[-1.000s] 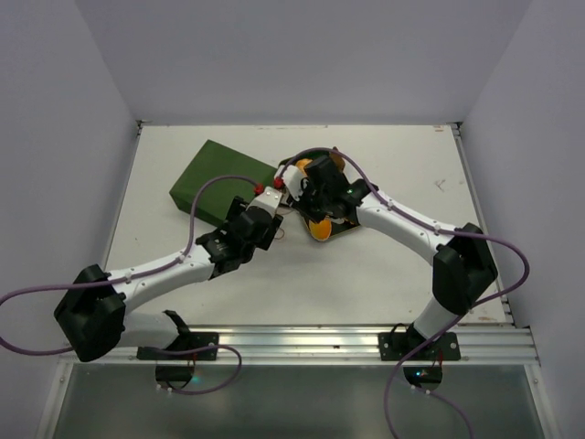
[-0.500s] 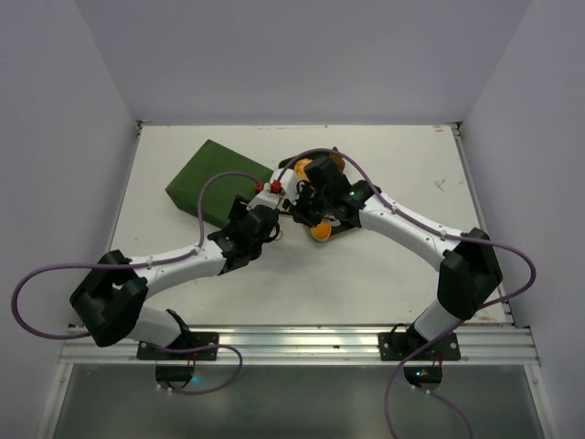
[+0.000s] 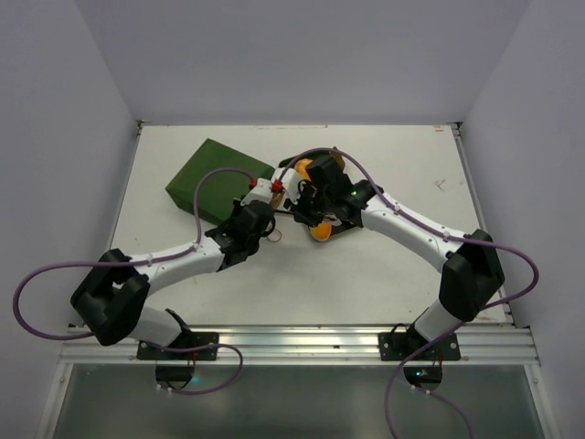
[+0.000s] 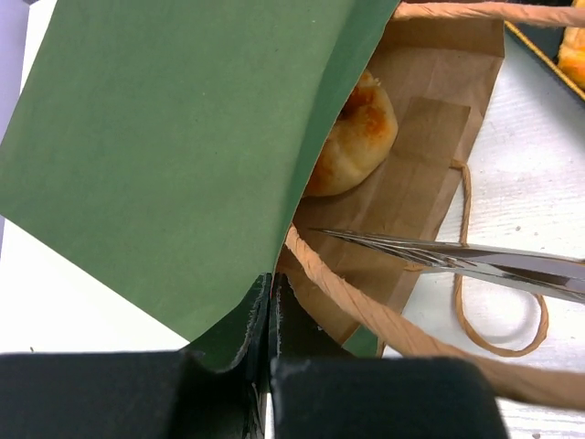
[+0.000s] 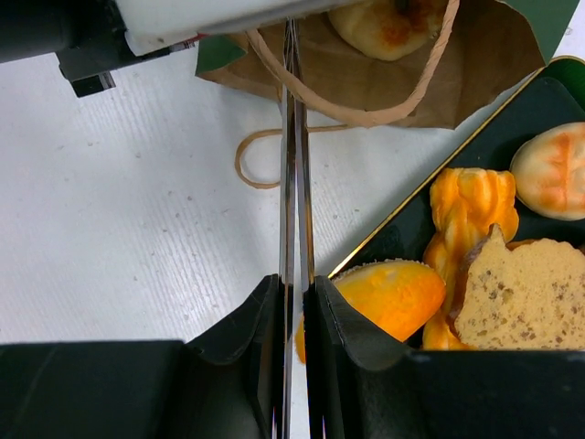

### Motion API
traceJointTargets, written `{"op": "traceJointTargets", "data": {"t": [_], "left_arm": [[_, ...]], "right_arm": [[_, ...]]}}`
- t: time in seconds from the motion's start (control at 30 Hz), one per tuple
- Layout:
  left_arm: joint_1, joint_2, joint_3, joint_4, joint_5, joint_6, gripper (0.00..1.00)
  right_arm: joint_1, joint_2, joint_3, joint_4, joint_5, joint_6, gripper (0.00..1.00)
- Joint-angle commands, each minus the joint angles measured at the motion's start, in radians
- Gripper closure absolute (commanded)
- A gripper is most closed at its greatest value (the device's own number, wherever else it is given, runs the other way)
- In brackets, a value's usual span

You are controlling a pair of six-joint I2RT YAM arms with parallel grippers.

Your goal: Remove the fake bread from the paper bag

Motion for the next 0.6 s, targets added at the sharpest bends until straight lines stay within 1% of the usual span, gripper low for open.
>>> {"op": "traceJointTargets", "data": {"t": [0.0,0.1,0.23,0.37,0.5,0.57], "left_arm": [[0.007,-0.061,0.04,0.058,0.005,0.007,1.0],[0.01,-0.138,0.046,0.043,0.045,0.033,1.0],[0.02,-0.225,0.029,0.03,0.142,0.093,1.0],[0.049,-0.302,-0.027,0.015,0.229,0.108,1.0],[0.094,-0.336,-0.067,0.006,0.295,0.107,1.0],[0.097,-0.339,-0.077,0.009,0.321,0.105,1.0]], "right_arm": [[-0.005,-0.043,0.029,0.026,-0.026,-0.018,0.9],[-0.005,-0.038,0.024,0.032,0.004,-0.046,0.9],[-0.004,-0.044,-0.005,0.077,0.081,-0.138,0.9],[-0.001,-0.061,-0.014,0.112,0.138,-0.253,0.89],[0.012,-0.087,-0.005,0.111,0.142,-0.31,0.89],[0.021,-0.102,-0.016,0.108,0.126,-0.328,0.88]]}}
